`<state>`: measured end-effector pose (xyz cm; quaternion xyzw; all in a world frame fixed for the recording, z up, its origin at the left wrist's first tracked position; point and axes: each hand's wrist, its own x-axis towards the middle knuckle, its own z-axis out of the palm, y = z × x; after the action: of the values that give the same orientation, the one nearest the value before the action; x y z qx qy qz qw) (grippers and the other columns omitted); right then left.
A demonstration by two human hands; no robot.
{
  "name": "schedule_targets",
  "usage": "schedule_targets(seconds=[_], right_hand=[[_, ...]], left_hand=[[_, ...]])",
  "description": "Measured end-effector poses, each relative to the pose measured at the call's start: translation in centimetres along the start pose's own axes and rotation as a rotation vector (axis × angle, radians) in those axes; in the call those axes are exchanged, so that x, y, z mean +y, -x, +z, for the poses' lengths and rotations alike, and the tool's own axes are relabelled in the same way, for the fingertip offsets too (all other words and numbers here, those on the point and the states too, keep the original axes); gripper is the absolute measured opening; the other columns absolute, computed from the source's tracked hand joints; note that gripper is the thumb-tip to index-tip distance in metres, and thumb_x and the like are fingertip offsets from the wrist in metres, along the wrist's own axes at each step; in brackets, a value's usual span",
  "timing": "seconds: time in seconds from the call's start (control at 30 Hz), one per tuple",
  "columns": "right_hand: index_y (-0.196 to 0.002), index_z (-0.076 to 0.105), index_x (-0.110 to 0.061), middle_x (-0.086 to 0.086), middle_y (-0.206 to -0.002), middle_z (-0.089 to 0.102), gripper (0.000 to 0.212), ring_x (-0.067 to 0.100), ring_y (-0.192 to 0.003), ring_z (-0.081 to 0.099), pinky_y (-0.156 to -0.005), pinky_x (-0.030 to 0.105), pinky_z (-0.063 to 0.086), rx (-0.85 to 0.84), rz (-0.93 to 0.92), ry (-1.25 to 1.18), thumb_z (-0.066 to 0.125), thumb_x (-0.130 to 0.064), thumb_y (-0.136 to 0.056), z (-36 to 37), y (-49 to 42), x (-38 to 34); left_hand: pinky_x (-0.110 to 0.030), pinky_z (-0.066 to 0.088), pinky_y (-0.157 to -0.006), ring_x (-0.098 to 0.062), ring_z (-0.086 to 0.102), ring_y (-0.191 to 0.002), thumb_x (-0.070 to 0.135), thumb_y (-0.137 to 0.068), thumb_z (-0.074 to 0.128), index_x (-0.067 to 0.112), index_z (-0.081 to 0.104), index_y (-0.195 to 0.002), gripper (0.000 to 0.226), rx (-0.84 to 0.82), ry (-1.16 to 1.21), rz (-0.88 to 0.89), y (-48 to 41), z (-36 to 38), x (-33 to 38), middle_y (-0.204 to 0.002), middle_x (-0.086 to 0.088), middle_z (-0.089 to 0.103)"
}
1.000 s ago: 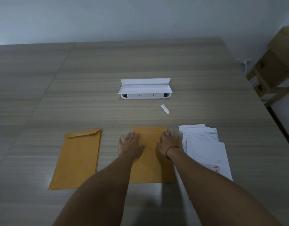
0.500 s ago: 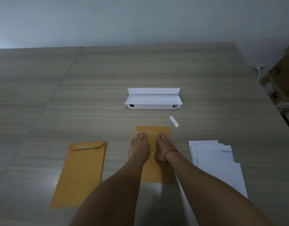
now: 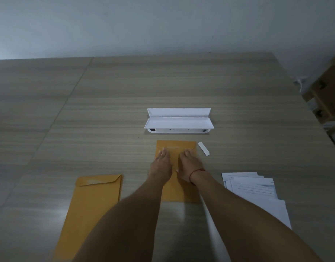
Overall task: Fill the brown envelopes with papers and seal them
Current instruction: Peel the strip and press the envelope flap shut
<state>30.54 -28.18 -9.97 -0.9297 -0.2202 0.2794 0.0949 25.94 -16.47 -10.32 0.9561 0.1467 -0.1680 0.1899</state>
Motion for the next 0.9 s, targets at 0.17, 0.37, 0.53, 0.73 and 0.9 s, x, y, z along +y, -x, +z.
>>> schedule_targets(seconds=[0.17, 0.37, 0.53, 0.73, 0.9], right_hand=[[-0.144, 0.031, -0.009, 0.012, -0.162, 0.009, 0.057, 0.026, -0.15, 0.008, -0.118, 0.048, 0.023, 0.023, -0.019, 0.009, 0.053, -0.03, -0.096, -0.9, 3.5, -1.9], [-0.128, 0.049, -0.01, 0.013, -0.14, 0.046, 0.038, 0.032, -0.129, 0.045, -0.101, 0.044, 0.039, 0.037, -0.046, -0.007, 0.048, -0.031, -0.096, 1.1, 8.1, -6.6], [-0.114, 0.057, -0.011, 0.012, -0.123, 0.059, 0.027, 0.032, -0.112, 0.057, -0.092, 0.039, 0.045, 0.018, -0.069, -0.133, 0.048, -0.027, -0.094, 4.4, 10.8, -12.5], [-0.1, 0.056, -0.015, 0.01, -0.113, 0.059, 0.009, 0.027, -0.101, 0.059, -0.091, 0.037, 0.05, -0.072, -0.052, -0.212, 0.053, -0.02, -0.094, 8.6, 11.3, -18.0], [-0.102, 0.063, -0.012, 0.007, -0.107, 0.065, 0.018, 0.027, -0.098, 0.063, -0.083, 0.035, 0.053, -0.058, 0.076, -0.343, 0.056, -0.025, -0.091, 11.2, 10.6, -21.6]], left_hand=[[-0.039, 0.027, -0.116, -0.026, 0.026, -0.144, 0.023, -0.1, 0.04, 0.01, 0.024, -0.148, 0.053, 0.005, 0.002, -0.103, 4.6, -1.7, -1.5, -0.154, -0.011, 0.03], [-0.044, 0.036, -0.109, -0.03, 0.038, -0.135, 0.031, -0.099, 0.043, 0.009, 0.04, -0.138, 0.045, 0.064, 0.012, -0.276, 12.2, -3.4, -6.2, -0.143, -0.012, 0.043], [-0.045, 0.038, -0.105, -0.031, 0.04, -0.134, 0.032, -0.099, 0.045, 0.011, 0.042, -0.138, 0.045, 0.061, 0.015, -0.405, 18.3, -3.7, -10.8, -0.14, -0.012, 0.048], [-0.047, 0.038, -0.108, -0.032, 0.031, -0.14, 0.036, -0.099, 0.044, 0.011, 0.04, -0.139, 0.047, -0.033, -0.018, -0.454, 21.3, -3.2, -17.2, -0.152, -0.013, 0.029], [-0.045, 0.036, -0.11, -0.031, 0.034, -0.137, 0.037, -0.097, 0.046, 0.009, 0.034, -0.143, 0.055, -0.053, 0.104, -0.468, 20.5, -2.6, -22.1, -0.149, -0.012, 0.032]])
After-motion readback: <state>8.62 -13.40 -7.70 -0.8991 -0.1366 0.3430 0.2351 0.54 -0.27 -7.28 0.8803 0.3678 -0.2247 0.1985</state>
